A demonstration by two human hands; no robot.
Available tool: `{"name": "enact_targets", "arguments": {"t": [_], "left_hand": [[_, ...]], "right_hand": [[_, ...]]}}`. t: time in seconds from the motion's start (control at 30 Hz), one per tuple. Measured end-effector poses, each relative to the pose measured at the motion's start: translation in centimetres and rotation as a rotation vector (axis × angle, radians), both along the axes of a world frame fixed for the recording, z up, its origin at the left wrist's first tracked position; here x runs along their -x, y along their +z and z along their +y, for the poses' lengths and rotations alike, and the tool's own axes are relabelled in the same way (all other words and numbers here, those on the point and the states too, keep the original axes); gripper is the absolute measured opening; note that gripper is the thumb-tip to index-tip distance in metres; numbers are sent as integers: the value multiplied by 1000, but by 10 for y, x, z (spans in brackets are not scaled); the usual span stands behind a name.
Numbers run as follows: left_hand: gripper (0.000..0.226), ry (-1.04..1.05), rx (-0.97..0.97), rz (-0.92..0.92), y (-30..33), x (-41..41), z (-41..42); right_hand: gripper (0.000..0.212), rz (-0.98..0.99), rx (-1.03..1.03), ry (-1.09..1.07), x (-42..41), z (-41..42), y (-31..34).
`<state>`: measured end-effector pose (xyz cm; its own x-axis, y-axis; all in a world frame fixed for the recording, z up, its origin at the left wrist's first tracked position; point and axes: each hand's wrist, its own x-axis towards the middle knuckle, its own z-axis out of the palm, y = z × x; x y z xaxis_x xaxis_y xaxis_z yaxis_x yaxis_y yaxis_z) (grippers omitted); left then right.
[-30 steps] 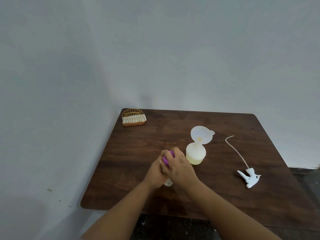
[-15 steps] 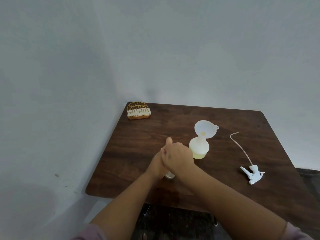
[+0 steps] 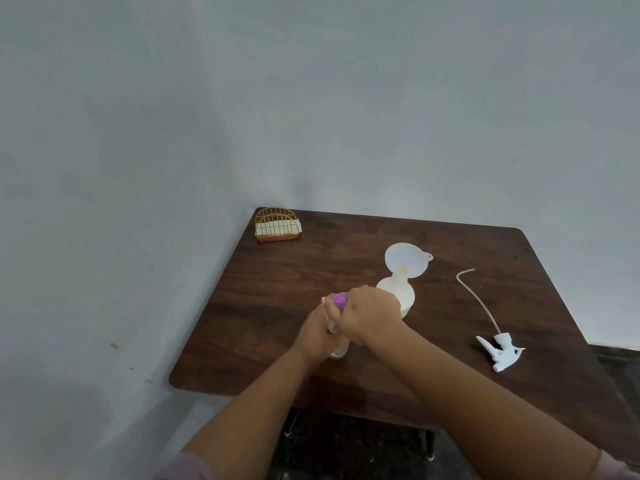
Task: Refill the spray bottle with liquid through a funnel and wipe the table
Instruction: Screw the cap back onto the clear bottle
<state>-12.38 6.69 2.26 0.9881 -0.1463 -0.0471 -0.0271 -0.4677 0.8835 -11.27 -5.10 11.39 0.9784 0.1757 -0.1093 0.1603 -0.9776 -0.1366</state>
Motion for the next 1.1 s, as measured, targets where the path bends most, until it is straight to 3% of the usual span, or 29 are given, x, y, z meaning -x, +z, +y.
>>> {"name": "enact_targets", "arguments": {"t": [0.1, 0.23, 0.37, 0.47, 0.63, 0.73, 0.87, 0.93, 1.0, 1.1], "left_hand": [[36, 27, 37, -2, 3, 0, -2], [15, 49, 32, 58, 6, -5, 2], [45, 37, 123, 94, 4, -6, 3], [45, 43, 151, 113, 1, -6, -1], [39, 49, -104, 114, 12, -8, -10], [38, 48, -187, 145, 10, -10, -3], [59, 89, -46, 132, -1, -9, 10], [60, 99, -75, 111, 0, -7, 11], [52, 44, -82, 126, 4, -7, 9], [46, 43, -90, 99, 6, -9, 5]], "right_hand": [[48, -86, -63, 73, 2, -2, -3], [37, -50, -110, 427, 7, -1, -10], [36, -16, 7, 352, -1, 2, -7], [38, -21, 24, 238, -3, 11, -9], [39, 72, -50, 48, -11, 23, -5], [30, 99, -56, 125, -14, 25, 4], [21, 18, 2, 436, -15, 16, 9], [16, 19, 48, 489, -15, 10, 9], [15, 5, 24, 391, -13, 13, 4], [23, 71, -170, 76, -11, 24, -5]]}}
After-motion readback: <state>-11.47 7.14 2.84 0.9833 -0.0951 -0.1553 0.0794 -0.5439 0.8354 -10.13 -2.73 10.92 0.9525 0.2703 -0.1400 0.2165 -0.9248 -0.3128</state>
